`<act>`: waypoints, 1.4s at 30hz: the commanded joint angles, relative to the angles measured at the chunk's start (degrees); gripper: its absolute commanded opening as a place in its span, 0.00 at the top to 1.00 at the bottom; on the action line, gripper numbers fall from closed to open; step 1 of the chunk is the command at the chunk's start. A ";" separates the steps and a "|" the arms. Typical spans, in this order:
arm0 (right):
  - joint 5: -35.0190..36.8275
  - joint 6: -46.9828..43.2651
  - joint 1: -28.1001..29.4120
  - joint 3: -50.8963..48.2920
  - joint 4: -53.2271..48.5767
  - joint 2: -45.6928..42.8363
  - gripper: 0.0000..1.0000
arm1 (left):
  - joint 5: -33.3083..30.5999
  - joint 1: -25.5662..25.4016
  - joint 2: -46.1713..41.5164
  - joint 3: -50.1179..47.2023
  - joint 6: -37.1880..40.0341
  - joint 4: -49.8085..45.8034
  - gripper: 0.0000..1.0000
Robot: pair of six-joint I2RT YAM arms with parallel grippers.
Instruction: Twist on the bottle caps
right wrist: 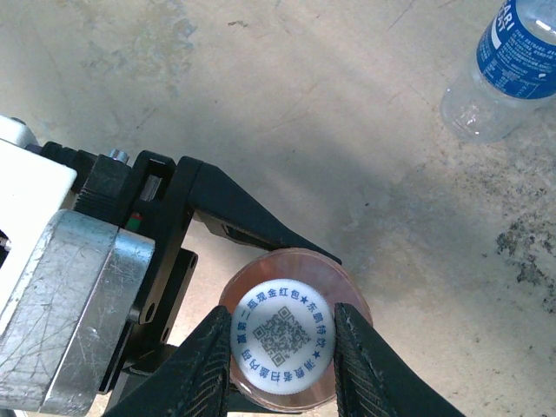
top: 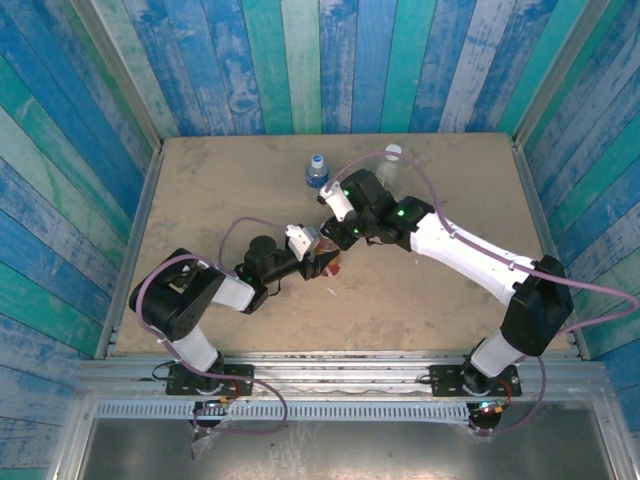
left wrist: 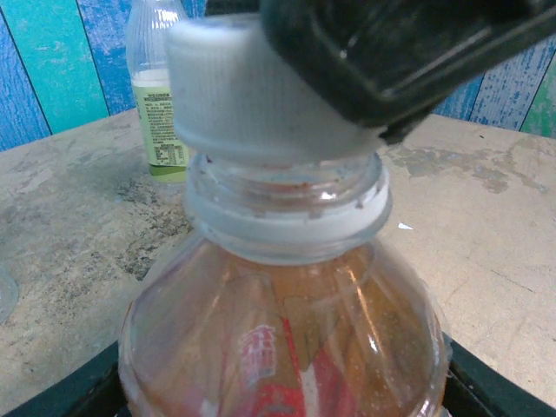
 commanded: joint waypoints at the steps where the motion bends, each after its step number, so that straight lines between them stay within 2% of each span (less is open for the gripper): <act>1: -1.35 0.19 0.25 -0.74 -2.49 -0.80 0.67 | 0.93 -0.23 2.03 0.55 0.30 -1.78 0.37; 11: 0.11 0.09 0.15 -2.46 -2.09 0.14 0.67 | 1.37 -0.18 2.14 0.68 0.24 -1.67 0.37; 18: -0.37 -0.46 0.32 -0.26 -3.43 0.96 0.67 | 2.09 -0.22 2.10 0.70 0.71 -2.19 0.37; 27: -2.27 -5.57 0.33 -0.19 -5.43 2.05 0.67 | 2.46 -0.19 2.26 0.87 0.58 -2.37 0.37; 37: -3.44 -5.51 0.35 2.22 -7.74 4.06 0.68 | 2.47 -0.20 2.13 0.92 0.75 -2.68 0.37; 42: -2.69 -5.34 0.40 2.04 -8.10 2.83 0.62 | 2.65 -0.19 2.45 1.03 0.62 -2.42 0.37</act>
